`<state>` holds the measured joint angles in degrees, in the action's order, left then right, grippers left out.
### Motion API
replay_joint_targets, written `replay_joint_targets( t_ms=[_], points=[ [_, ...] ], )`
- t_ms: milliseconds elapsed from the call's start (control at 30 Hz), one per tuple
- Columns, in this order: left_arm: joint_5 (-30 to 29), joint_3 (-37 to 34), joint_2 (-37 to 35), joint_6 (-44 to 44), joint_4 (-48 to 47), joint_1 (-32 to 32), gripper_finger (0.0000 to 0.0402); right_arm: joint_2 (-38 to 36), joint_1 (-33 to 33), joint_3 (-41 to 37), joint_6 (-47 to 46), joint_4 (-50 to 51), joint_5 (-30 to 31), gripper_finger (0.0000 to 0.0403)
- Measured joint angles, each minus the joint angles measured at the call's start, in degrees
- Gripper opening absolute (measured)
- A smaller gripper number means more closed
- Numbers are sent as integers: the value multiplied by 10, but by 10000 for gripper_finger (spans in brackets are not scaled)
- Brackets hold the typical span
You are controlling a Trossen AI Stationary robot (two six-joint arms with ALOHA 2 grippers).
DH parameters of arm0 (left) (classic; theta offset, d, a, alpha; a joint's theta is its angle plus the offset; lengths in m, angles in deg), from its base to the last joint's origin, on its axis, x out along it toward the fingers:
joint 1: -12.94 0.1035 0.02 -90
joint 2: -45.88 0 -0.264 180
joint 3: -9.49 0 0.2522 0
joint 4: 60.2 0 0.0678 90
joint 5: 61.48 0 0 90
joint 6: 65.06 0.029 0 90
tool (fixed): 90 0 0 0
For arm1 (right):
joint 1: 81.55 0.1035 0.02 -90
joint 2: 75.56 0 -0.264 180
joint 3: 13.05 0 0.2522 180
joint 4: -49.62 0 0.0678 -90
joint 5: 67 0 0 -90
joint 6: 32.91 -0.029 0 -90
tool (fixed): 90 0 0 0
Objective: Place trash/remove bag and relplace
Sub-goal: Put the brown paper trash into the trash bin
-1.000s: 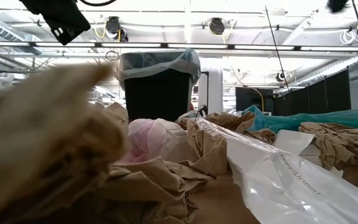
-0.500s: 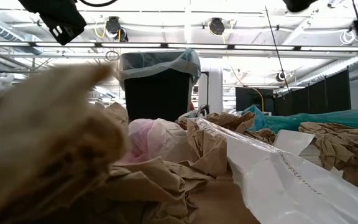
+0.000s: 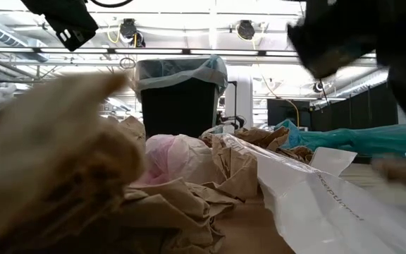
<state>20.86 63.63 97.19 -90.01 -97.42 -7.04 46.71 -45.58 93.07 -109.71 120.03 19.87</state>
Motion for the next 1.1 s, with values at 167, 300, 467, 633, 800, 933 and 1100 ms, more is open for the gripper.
replay_joint_targets(
  t_ms=[167, 300, 467, 633, 800, 933, 1100],
  points=[
    [0, 0, 0, 3, 0, 0, 22, -72, -18, 1, 14, 51, 25, 17],
    [0, 0, 0, 18, 0, 0, 22, -145, -49, 1, 45, 84, 85, 6],
    [-1, 0, 0, 19, 0, 1, 22, -220, -116, 1, 136, 71, 176, 4],
    [-23, 0, 0, -3, 0, 2, 22, -264, -207, 1, 284, 3, 192, 2],
    [-31, 0, 0, -16, -1, 15, 22, -270, -295, 1, 449, -140, 130, 2],
    [-32, 0, 0, -17, 0, 24, 22, -270, -352, 1, 536, -251, 105, 2],
    [-33, 0, 0, -18, 0, 25, 22, -270, -411, 1, 621, -350, 105, 2]
  ],
)
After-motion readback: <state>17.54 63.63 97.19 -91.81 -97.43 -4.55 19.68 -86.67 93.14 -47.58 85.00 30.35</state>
